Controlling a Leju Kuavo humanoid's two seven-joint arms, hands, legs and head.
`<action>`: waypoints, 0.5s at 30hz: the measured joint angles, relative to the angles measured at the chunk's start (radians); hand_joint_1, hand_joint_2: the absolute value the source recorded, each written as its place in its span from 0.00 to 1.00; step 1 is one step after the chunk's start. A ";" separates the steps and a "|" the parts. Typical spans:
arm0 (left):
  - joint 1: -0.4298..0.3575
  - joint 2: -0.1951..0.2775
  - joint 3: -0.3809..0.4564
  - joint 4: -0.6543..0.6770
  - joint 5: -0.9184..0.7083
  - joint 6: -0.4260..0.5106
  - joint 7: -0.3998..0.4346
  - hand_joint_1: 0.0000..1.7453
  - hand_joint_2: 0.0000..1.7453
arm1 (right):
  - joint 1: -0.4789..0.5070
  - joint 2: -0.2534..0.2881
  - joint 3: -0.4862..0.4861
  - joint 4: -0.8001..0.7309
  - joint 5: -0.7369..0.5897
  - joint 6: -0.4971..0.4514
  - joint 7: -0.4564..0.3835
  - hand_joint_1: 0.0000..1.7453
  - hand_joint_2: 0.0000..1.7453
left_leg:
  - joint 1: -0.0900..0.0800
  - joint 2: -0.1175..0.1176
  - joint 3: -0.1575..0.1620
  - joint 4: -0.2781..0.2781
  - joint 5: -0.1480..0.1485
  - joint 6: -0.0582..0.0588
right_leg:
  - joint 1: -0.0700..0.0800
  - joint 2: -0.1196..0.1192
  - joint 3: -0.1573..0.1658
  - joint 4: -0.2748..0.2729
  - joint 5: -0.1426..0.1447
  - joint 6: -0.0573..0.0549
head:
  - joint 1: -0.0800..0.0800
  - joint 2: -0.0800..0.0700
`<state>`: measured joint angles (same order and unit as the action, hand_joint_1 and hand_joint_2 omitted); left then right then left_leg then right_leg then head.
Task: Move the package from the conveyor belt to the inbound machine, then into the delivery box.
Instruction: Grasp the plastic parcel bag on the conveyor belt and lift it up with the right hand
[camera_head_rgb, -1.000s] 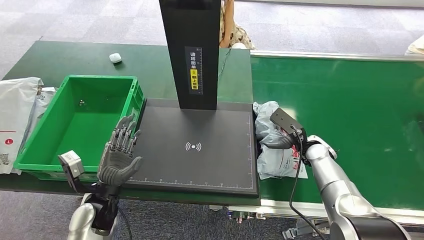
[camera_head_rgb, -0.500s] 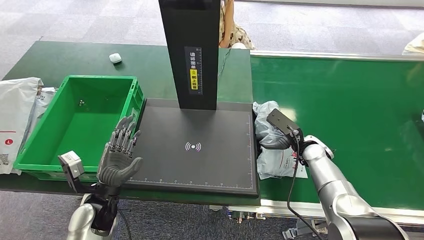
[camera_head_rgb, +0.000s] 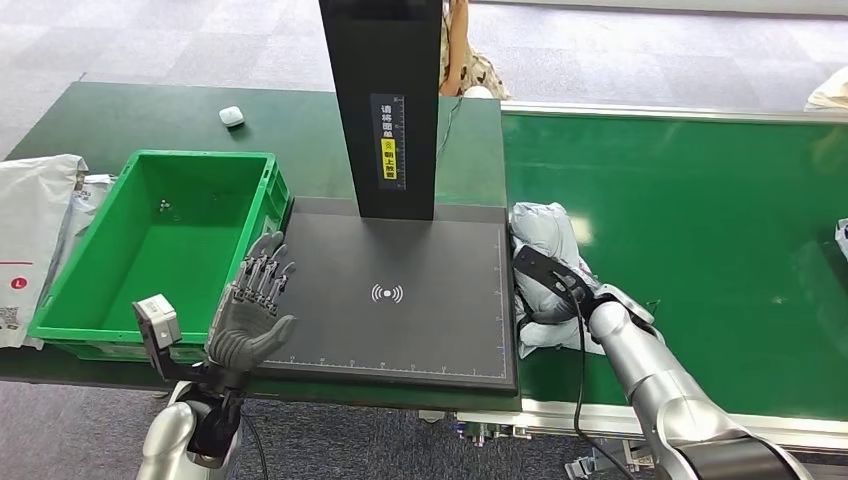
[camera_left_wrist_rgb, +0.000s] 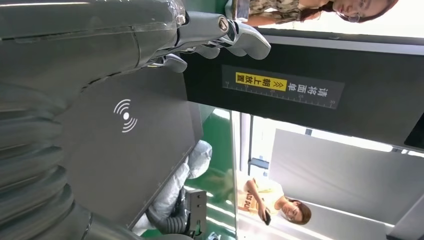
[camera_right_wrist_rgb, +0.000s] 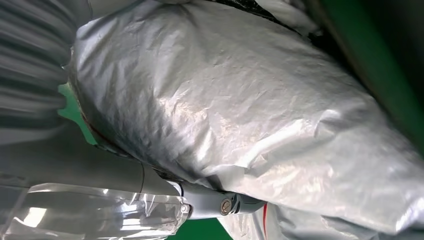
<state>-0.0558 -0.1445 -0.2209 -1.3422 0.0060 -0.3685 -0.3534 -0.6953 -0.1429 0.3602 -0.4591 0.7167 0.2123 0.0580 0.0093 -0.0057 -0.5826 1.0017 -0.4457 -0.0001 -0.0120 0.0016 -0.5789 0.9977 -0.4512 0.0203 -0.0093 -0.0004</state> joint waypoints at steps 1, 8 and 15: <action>-0.002 0.000 0.000 0.003 0.001 0.000 0.000 0.00 1.00 | 0.002 -0.006 0.013 -0.002 0.010 0.004 0.004 0.00 1.00 | 0.000 0.000 0.000 0.000 0.000 0.000 | 0.000 0.000 0.000 0.000 0.000 0.000 | 0.000 0.000; -0.007 0.002 0.000 0.018 0.004 0.003 -0.001 0.00 1.00 | 0.013 -0.047 0.071 -0.024 0.032 0.042 -0.018 0.25 1.00 | 0.000 -0.001 0.001 0.000 0.000 0.000 | 0.000 -0.001 0.001 0.000 0.000 0.000 | 0.000 0.000; -0.007 0.004 0.000 0.024 0.005 0.003 -0.002 0.00 1.00 | 0.000 -0.064 0.107 -0.028 0.034 0.083 -0.062 1.00 1.00 | 0.000 -0.001 0.001 0.000 0.000 0.000 | 0.000 -0.001 0.002 0.000 0.000 0.000 | 0.000 0.000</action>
<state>-0.0624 -0.1408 -0.2208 -1.3180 0.0107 -0.3651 -0.3559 -0.6953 -0.2073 0.4668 -0.4871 0.7507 0.2957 -0.0038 0.0092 -0.0066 -0.5819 1.0020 -0.4457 0.0000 -0.0120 0.0003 -0.5773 0.9974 -0.4514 0.0207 -0.0093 -0.0004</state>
